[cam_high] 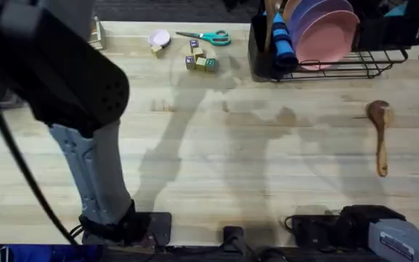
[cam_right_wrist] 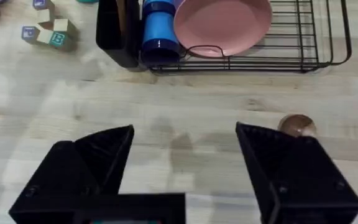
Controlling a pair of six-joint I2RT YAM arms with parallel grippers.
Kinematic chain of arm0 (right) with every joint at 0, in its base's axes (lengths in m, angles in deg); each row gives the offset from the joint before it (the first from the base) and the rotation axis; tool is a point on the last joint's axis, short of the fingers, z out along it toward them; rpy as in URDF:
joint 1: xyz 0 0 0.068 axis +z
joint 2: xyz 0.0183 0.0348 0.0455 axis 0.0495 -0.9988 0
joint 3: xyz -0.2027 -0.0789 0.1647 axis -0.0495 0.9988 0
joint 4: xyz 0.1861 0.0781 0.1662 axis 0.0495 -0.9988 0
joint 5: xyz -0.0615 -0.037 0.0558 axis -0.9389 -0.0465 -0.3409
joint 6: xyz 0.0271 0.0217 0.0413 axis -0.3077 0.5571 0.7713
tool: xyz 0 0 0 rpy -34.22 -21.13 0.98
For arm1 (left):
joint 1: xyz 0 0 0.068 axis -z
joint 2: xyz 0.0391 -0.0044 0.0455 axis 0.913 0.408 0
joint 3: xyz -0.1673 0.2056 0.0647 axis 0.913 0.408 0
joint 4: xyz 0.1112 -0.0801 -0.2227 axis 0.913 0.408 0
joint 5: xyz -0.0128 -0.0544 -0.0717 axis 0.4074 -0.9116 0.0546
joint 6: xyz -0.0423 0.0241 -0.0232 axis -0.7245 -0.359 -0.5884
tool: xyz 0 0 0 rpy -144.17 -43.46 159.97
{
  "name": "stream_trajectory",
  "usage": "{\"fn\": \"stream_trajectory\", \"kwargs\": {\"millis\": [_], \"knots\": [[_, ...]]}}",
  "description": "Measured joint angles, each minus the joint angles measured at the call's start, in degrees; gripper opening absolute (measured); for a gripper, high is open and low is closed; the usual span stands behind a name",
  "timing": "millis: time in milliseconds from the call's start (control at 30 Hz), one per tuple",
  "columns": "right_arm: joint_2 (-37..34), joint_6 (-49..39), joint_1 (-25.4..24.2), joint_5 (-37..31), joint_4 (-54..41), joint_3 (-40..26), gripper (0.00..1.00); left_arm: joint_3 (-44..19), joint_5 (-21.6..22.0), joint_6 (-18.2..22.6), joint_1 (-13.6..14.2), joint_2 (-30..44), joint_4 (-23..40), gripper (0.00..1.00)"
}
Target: Pick up the spoon on the table one by one and put them onto the rack
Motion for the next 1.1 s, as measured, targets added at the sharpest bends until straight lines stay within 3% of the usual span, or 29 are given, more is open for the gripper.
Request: {"fn": "stream_trajectory", "kwargs": {"millis": [167, 700, 867, 1100], "knots": [[-0.02, -0.78, 0.00, 0.00, 0.00, 0.00, 0.997, 4.07, 0.04, 0.93, -3.66, -5.62, -1.36, 0.996], [0.00, -1.45, 0.00, -0.53, 0.24, 0.00, 0.996, 41.18, -0.55, 1.18, -17.88, -29.45, -12.23, 0.993], [0.00, -1.63, 0.00, -0.90, 0.28, 0.00, 0.996, 51.47, 1.05, 1.19, -19.12, -38.57, -14.35, 0.993], [-0.01, -1.67, 0.00, -0.90, 0.28, 0.00, 0.996, 58.53, 3.42, 1.17, -19.12, -43.03, -15.80, 0.993]]}}
